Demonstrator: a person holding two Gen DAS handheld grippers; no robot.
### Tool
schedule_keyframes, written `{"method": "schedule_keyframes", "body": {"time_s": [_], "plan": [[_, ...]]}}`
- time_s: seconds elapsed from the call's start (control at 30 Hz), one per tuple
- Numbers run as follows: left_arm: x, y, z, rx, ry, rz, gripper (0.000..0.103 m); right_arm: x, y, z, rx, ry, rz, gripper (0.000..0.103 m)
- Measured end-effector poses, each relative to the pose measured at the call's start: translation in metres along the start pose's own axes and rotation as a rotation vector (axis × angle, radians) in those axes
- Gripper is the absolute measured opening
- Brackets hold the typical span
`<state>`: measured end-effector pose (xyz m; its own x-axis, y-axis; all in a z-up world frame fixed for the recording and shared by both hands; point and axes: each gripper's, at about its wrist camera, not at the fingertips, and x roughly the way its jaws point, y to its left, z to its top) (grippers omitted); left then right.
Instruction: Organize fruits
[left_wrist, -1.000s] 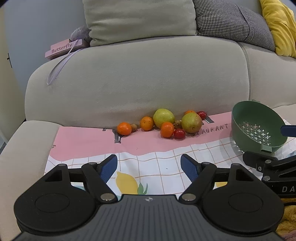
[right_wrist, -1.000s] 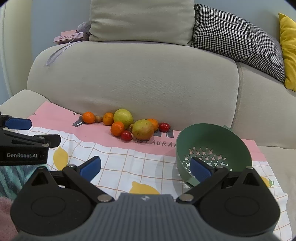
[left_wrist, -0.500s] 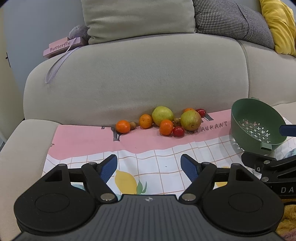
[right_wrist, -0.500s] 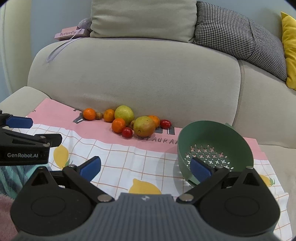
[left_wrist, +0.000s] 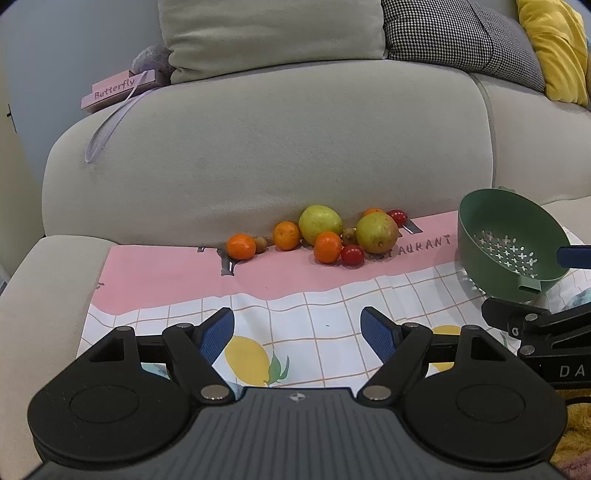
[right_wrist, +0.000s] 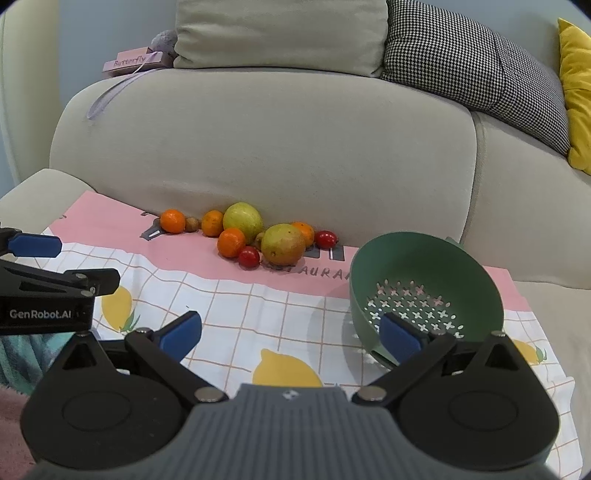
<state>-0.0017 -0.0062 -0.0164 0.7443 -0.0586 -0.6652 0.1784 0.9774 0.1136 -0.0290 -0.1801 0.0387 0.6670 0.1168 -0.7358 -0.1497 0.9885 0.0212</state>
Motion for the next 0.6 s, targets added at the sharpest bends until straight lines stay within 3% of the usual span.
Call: {"method": "schedule_keyframes", "body": {"time_s": [0.6], "plan": [[0.002, -0.0029, -0.0008, 0.003, 0.015, -0.006, 0.091, 0.0018, -0.0018, -0.0014, 0.009, 0.019, -0.01, 0.099]]}}
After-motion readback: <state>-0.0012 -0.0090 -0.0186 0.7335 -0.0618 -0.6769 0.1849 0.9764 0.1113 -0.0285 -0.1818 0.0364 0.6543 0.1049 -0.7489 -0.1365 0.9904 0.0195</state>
